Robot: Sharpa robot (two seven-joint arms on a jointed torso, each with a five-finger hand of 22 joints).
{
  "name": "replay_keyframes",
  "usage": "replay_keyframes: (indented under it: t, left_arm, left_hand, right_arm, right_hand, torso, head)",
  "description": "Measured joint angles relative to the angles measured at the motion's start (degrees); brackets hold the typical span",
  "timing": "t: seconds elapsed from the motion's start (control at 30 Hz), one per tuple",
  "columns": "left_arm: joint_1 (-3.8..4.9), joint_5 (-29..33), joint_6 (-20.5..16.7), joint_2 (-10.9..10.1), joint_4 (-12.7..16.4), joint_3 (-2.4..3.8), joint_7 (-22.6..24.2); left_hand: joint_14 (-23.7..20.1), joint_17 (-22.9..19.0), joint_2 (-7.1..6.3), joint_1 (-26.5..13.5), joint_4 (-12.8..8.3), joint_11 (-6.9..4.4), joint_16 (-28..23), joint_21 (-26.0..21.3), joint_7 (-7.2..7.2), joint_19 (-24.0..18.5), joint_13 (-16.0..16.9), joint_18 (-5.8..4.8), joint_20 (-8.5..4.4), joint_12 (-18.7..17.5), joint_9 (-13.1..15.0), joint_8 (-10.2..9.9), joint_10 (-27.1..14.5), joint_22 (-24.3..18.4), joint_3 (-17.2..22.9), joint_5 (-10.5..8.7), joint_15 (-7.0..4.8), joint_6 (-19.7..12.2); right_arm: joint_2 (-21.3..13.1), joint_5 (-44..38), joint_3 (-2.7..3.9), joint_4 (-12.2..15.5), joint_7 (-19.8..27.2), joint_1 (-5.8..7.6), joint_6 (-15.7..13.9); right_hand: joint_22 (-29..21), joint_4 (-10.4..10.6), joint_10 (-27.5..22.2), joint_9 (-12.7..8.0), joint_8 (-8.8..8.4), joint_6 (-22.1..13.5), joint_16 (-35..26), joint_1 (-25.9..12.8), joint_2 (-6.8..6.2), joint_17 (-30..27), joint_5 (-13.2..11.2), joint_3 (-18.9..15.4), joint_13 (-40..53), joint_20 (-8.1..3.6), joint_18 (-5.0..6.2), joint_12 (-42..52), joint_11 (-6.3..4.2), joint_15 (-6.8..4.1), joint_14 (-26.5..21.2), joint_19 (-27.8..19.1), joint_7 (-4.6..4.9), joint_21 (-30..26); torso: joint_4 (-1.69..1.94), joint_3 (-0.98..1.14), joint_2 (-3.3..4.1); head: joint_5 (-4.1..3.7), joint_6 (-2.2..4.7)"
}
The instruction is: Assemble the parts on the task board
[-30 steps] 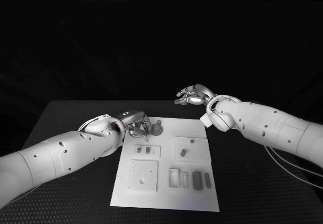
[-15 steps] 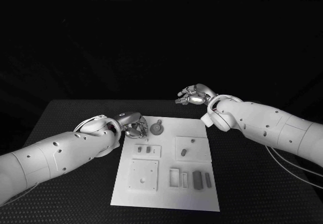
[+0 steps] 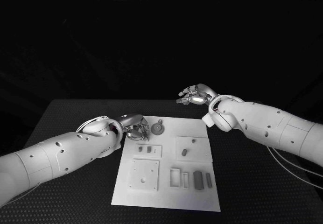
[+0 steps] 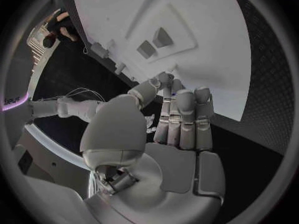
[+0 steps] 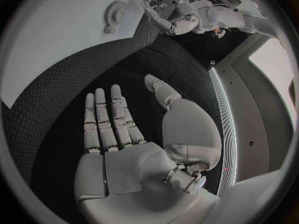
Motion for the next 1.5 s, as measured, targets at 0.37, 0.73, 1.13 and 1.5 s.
replay_keyframes:
  t: [0.37, 0.73, 1.13, 1.5]
  left_arm:
    - [-0.37, -0.7, 0.6, 0.4, -0.2, -0.14, 0.0]
    - [-0.42, -1.3, 0.6, 0.9, -1.4, -0.09, 0.1]
    - [-0.58, -1.5, 0.6, 1.4, -1.9, -0.05, 0.2]
    - [-0.59, -1.5, 0.9, 1.2, -1.7, 0.01, 0.2]
  left_hand:
    - [0.0, -0.1, 0.0, 0.0, 0.0, 0.0, -0.2, 0.0, 0.01, 0.0, 0.0, 0.0, 0.01, 0.0, 0.1, -0.2, 0.0, 0.0, 0.0, -0.01, 0.06, 0.0]
    - [0.0, -0.1, 0.01, 0.0, 0.0, 0.0, -0.2, 0.0, 0.01, -0.2, 0.0, 0.01, -0.03, -0.2, 0.1, -0.2, 0.0, 0.0, 0.3, -0.04, 0.18, 0.0]
    - [-0.1, -0.1, 0.16, -0.1, 0.0, 0.0, -0.2, 0.0, -0.03, -0.2, 0.0, 0.0, -0.02, -0.2, 0.1, -0.1, 0.0, 0.0, 0.3, -0.05, 0.27, 0.0]
    - [-0.1, -0.1, 0.17, -0.1, 0.0, 0.0, -0.2, 0.0, -0.05, -0.2, 0.0, 0.0, -0.01, -0.1, 0.4, -0.2, 0.0, 0.0, 0.3, -0.48, 0.26, -0.1]
  right_arm:
    - [-0.1, 0.0, 0.0, 0.0, 0.0, 0.0, 0.0]
    - [-0.2, 0.0, 0.0, 0.0, 0.0, 0.0, 0.0]
    - [-0.2, 0.0, 0.0, 0.0, 0.0, 0.0, 0.0]
    - [-0.2, 0.0, 0.0, -0.1, 0.0, 0.0, 0.0]
  right_hand:
    - [0.0, 0.0, 0.0, 0.0, 0.0, 0.0, 0.0, 0.0, 0.0, 0.0, 0.0, 0.0, 0.0, 0.0, 0.0, 0.0, 0.0, 0.0, 0.0, 0.0, 0.02, 0.0]
    - [0.0, 0.0, 0.0, 0.0, 0.0, -0.1, -0.2, 0.0, 0.0, 0.0, 0.0, 0.0, 0.0, 0.0, 0.0, -0.2, 0.0, 0.0, 0.0, 0.0, 0.1, 0.0]
    - [0.0, 0.0, 0.0, 0.0, 0.0, -0.1, -0.2, 0.0, 0.0, 0.0, 0.0, 0.0, 0.0, 0.0, 0.0, -0.2, 0.0, -0.01, 0.0, 0.0, 0.11, 0.0]
    - [0.1, 0.0, -0.2, 0.0, 0.0, 0.0, -0.2, 0.0, 0.0, 0.0, 0.0, 0.0, 0.0, 0.0, 0.0, -0.2, 0.18, -0.04, 0.0, 0.0, 0.0, -0.2]
  torso:
    - [-0.01, 0.01, 0.01]
    - [-0.06, 0.0, 0.01]
    - [-0.04, -0.01, 0.01]
    - [-0.04, -0.02, 0.01]
  head:
    - [0.04, -0.08]
    - [0.35, 0.03]
    - [0.26, -0.03]
    - [0.0, -0.3]
